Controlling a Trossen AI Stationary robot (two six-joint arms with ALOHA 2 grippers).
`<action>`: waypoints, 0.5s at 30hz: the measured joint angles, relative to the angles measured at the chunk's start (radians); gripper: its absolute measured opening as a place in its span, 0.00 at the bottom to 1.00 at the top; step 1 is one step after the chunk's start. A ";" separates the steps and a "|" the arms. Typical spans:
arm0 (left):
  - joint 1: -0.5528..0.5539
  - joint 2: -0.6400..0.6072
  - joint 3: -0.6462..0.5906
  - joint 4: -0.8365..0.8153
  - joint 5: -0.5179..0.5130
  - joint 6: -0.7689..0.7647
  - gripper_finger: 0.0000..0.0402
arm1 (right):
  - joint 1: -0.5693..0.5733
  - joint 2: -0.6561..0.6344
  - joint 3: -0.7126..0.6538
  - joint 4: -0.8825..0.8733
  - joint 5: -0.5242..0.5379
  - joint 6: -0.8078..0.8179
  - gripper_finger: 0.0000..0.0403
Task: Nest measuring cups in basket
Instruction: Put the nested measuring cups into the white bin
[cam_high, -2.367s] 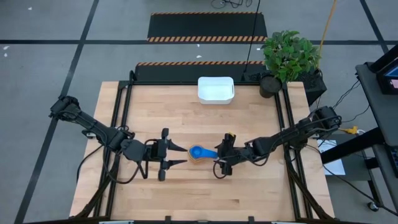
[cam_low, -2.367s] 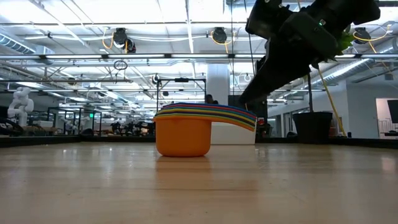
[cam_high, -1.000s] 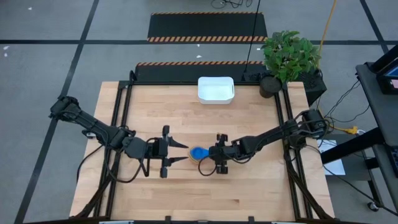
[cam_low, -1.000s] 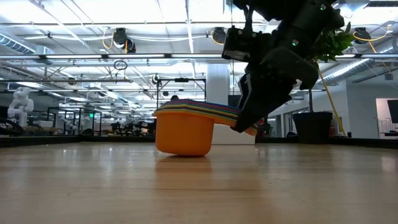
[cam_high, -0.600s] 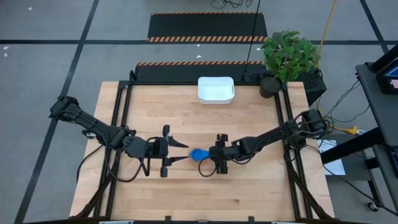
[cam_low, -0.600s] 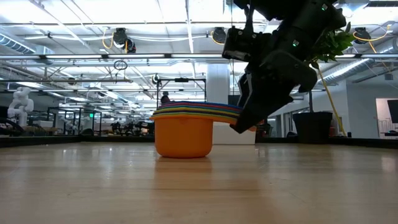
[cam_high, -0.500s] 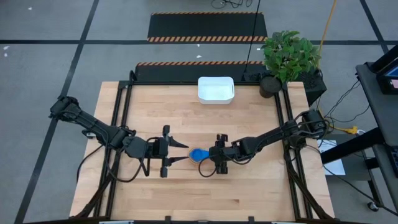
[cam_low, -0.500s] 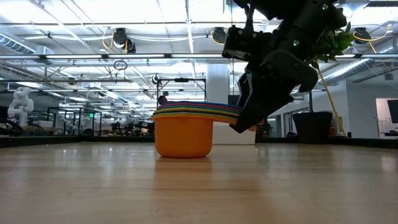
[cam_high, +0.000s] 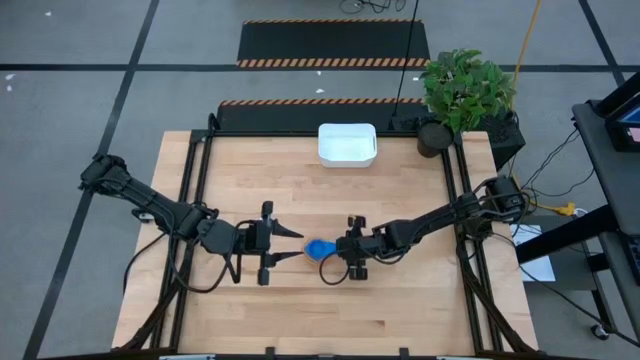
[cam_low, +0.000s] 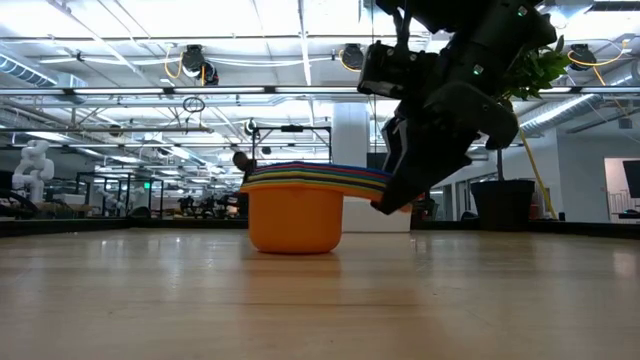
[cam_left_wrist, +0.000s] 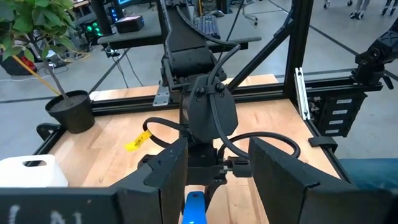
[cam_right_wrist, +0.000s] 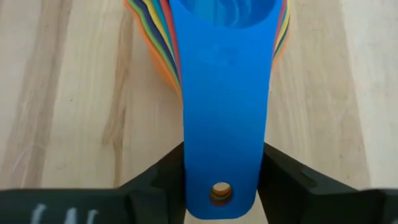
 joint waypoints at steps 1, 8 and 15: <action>0.000 0.000 0.000 0.000 0.000 0.000 0.44 | 0.000 0.000 0.000 0.000 -0.007 -0.002 0.36; 0.000 0.000 0.000 0.000 0.000 0.000 0.44 | 0.000 0.000 0.000 0.012 -0.007 -0.034 0.30; 0.000 0.000 0.000 0.000 0.000 0.001 0.44 | 0.000 0.000 -0.001 0.057 -0.002 -0.064 0.31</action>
